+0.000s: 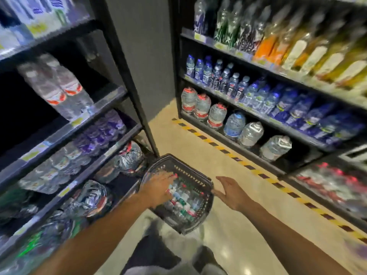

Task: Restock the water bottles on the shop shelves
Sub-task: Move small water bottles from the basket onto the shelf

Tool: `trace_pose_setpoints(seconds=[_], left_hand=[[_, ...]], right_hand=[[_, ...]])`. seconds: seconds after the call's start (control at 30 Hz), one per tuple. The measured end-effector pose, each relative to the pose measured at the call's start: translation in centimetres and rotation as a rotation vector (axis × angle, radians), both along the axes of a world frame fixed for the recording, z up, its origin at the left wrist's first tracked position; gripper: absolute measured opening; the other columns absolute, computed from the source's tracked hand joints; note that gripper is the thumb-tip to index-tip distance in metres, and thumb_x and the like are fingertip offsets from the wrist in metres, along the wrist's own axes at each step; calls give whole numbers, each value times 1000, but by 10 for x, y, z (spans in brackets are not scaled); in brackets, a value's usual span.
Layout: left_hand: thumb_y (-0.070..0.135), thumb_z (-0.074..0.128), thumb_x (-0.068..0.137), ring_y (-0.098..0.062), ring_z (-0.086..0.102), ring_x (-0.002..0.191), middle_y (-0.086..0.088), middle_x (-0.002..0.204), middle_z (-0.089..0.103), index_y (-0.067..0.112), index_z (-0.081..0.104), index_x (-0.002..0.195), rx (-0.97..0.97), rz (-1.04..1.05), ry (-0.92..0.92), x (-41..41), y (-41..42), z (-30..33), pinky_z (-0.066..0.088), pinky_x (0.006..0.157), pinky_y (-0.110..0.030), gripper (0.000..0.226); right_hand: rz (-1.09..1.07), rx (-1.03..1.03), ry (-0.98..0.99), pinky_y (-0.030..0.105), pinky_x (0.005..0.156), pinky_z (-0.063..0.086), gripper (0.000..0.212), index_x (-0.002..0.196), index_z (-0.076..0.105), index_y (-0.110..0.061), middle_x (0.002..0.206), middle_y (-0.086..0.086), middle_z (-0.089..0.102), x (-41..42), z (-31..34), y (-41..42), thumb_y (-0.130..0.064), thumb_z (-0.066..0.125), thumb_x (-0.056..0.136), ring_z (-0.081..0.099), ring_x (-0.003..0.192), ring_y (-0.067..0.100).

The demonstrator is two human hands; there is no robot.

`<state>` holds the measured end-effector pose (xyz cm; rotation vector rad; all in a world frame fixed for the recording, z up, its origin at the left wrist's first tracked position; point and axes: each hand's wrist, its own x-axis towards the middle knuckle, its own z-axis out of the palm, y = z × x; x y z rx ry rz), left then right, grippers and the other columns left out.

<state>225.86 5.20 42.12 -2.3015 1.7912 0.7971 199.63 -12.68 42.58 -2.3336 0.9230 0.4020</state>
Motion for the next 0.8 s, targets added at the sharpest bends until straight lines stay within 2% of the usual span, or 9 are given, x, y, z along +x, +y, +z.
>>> trace_pose_setpoints(seconds=[0.13, 0.2, 0.27, 0.37, 0.43, 0.5, 0.57, 0.67, 0.8], left_hand=[[47, 51, 101, -22, 6, 158, 1, 171, 9, 19, 16, 162, 74, -93, 27, 20, -29, -29, 9, 125, -34, 76], [46, 55, 100, -25, 12, 157, -3, 170, 15, 18, 19, 162, 85, -103, 47, 35, -41, -42, 12, 125, -37, 76], [40, 59, 98, -28, 29, 151, -7, 163, 33, 17, 29, 158, 85, -104, 63, 52, -51, -57, 24, 124, -39, 71], [37, 62, 96, -27, 40, 143, -7, 154, 45, 17, 36, 154, 100, -102, 115, 82, -63, -95, 30, 120, -38, 67], [35, 61, 97, -26, 39, 142, -7, 154, 43, 18, 36, 153, 143, -94, 132, 103, -71, -135, 31, 119, -35, 63], [36, 56, 98, -27, 29, 149, -6, 162, 30, 20, 27, 157, 216, -84, 112, 121, -75, -186, 27, 123, -37, 68], [40, 57, 98, -26, 23, 152, -4, 166, 23, 23, 20, 160, 254, -60, 85, 137, -77, -242, 23, 125, -38, 75], [38, 59, 97, -24, 21, 153, -2, 167, 22, 21, 20, 161, 293, 12, 114, 150, -73, -329, 18, 127, -38, 76], [26, 70, 89, -30, 35, 147, -11, 158, 39, 12, 34, 155, 263, 120, 152, 155, -67, -444, 21, 124, -36, 77]], right_hand=[[-187, 116, -14, 32, 94, 38, 57, 130, 61, -8, 130, 19, 65, -2, -16, 5, -55, 54, 99, 58, 119, 37], [-260, 165, 1, 27, 95, 39, 50, 135, 61, -13, 135, 14, 64, 8, -27, 9, -48, 58, 100, 58, 122, 34], [-321, 212, -22, 17, 97, 35, 54, 142, 57, -13, 141, 12, 61, 23, -46, 11, -46, 60, 100, 56, 129, 32], [-426, 297, 27, 12, 101, 33, 58, 150, 47, -15, 148, 7, 54, 49, -87, 15, -45, 58, 101, 51, 133, 23], [-525, 331, 8, -8, 86, 28, 50, 144, 54, -18, 133, -6, 60, 66, -126, 20, -39, 63, 100, 54, 114, 7], [-634, 385, -12, -12, 75, 28, 35, 129, 59, -29, 112, -32, 58, 80, -173, 25, -37, 68, 96, 55, 96, -13], [-706, 444, -21, -9, 77, 35, 26, 115, 56, -42, 100, -43, 60, 88, -229, 30, -37, 70, 92, 60, 97, -19], [-737, 523, 25, 16, 99, 46, 38, 134, 56, -34, 129, -15, 64, 94, -326, 41, -30, 67, 98, 62, 120, 11], [-702, 502, 123, 34, 119, 34, 57, 151, 44, -19, 150, 3, 51, 94, -451, 53, -33, 64, 99, 47, 141, 24]])
